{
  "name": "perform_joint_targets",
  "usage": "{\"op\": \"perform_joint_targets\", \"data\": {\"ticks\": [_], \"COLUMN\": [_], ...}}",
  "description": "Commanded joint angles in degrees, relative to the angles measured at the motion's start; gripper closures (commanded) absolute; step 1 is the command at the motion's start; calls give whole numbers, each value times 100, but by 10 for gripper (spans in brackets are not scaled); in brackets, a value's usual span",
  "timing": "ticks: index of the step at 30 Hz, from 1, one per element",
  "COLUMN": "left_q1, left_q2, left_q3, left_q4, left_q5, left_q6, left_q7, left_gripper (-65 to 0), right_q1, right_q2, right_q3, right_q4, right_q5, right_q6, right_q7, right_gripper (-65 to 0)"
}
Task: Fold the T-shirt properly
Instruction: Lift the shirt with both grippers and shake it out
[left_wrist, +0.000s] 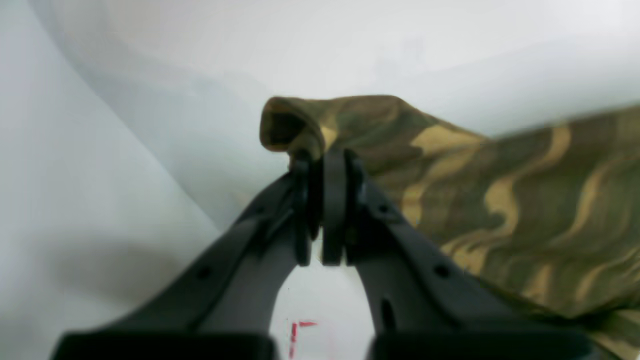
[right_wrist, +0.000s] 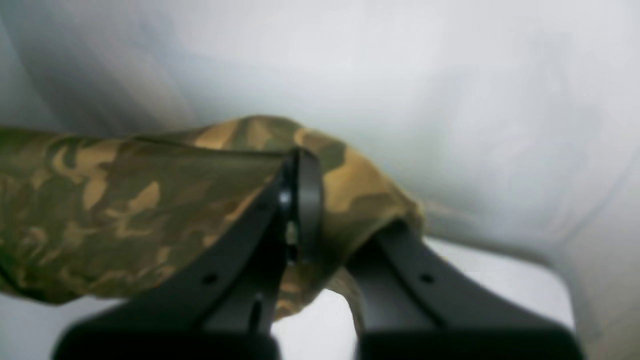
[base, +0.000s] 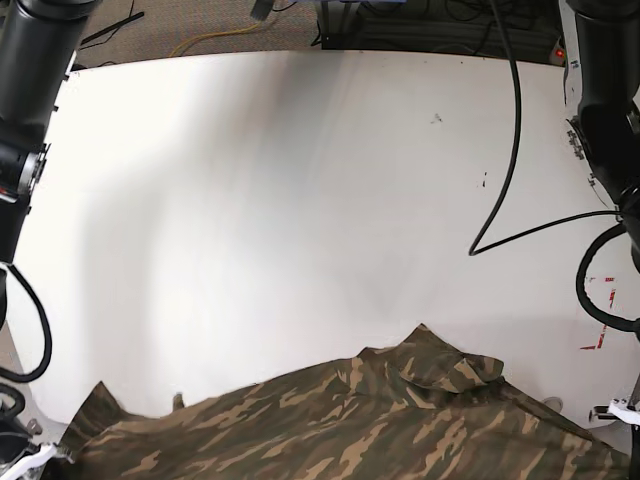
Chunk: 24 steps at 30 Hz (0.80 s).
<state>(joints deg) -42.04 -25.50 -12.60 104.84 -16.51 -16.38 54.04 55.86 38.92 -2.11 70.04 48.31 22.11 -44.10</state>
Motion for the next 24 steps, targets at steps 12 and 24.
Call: {"op": "perform_joint_targets", "data": {"ticks": [12, 24], "left_q1": [472, 2213], "left_q2": [-110, 347], "left_q3": [-81, -248], "left_q4": [334, 861], "left_q5": [82, 47], "left_q6": [60, 51], "left_q7": [-134, 315], "left_gripper": [-3, -3], "right_q1": [-87, -2601], "right_q2": [341, 201], "right_q3": [-13, 1437], "right_q4": [-55, 552], "right_q5": [456, 685], "right_q6": [-35, -35], "right_q7": [194, 194], "right_gripper": [0, 0]}}
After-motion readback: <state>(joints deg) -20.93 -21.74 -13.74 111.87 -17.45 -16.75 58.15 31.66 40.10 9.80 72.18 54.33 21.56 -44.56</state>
